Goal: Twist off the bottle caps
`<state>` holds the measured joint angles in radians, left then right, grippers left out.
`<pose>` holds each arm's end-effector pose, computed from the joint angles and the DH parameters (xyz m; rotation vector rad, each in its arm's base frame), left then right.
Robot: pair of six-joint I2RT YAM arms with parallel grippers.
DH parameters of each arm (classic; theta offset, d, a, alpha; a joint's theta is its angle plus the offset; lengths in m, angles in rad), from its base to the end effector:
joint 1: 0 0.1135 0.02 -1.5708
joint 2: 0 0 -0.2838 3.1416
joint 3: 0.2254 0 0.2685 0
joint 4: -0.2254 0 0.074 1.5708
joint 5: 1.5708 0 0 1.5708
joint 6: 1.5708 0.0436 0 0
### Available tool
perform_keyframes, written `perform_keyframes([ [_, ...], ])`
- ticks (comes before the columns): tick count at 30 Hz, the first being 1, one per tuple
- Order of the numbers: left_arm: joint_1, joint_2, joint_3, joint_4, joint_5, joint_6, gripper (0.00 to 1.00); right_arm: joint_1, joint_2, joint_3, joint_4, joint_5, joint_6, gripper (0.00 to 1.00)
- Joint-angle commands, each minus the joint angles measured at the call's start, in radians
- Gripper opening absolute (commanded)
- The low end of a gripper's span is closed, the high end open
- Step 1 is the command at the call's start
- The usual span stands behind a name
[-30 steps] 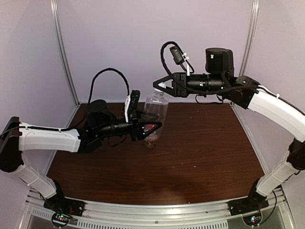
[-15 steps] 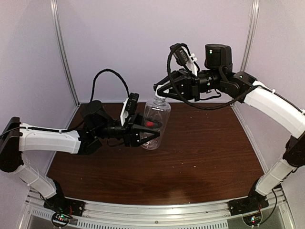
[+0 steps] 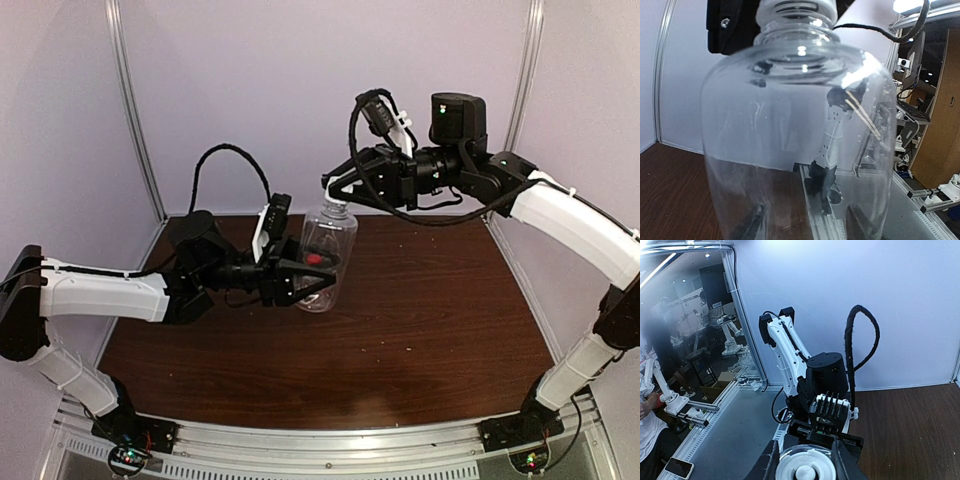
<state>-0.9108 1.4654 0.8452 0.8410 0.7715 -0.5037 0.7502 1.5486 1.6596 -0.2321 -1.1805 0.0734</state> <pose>0.1849 -0.2878 0.3155 1.0252 1.2860 -1.6433 0.2337 0.2729 0.4749 -1.4448 1.2093 1.5692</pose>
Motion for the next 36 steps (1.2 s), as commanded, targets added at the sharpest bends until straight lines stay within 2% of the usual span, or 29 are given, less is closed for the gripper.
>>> perform_keyframes([
  [1,0.006,-0.028,0.008,0.112,-0.026,0.012,0.43,-0.012,-0.033,-0.016,0.011,0.032,0.022,0.34],
  [14,0.006,-0.023,0.009,0.084,-0.074,0.033,0.43,-0.009,-0.066,-0.037,0.016,0.066,0.039,0.58],
  [19,0.006,-0.032,0.013,0.034,-0.136,0.064,0.43,-0.008,-0.095,-0.058,0.023,0.143,0.074,0.68],
  [20,0.006,-0.035,0.014,0.021,-0.150,0.074,0.43,-0.007,-0.101,-0.062,0.027,0.176,0.100,0.71],
  [22,0.007,-0.039,0.020,-0.015,-0.177,0.092,0.43,-0.005,-0.111,-0.062,0.041,0.233,0.155,0.92],
  [23,0.006,-0.041,0.023,-0.033,-0.186,0.100,0.43,0.000,-0.114,-0.059,0.047,0.269,0.183,0.98],
  [27,0.006,-0.045,0.029,-0.066,-0.215,0.118,0.43,0.025,-0.115,-0.039,0.022,0.451,0.281,1.00],
  [32,0.007,-0.040,0.033,-0.073,-0.240,0.117,0.43,0.070,-0.101,0.002,-0.081,0.648,0.309,0.94],
  [36,0.006,-0.041,0.034,-0.085,-0.255,0.119,0.43,0.089,-0.093,0.011,-0.115,0.705,0.316,0.90],
])
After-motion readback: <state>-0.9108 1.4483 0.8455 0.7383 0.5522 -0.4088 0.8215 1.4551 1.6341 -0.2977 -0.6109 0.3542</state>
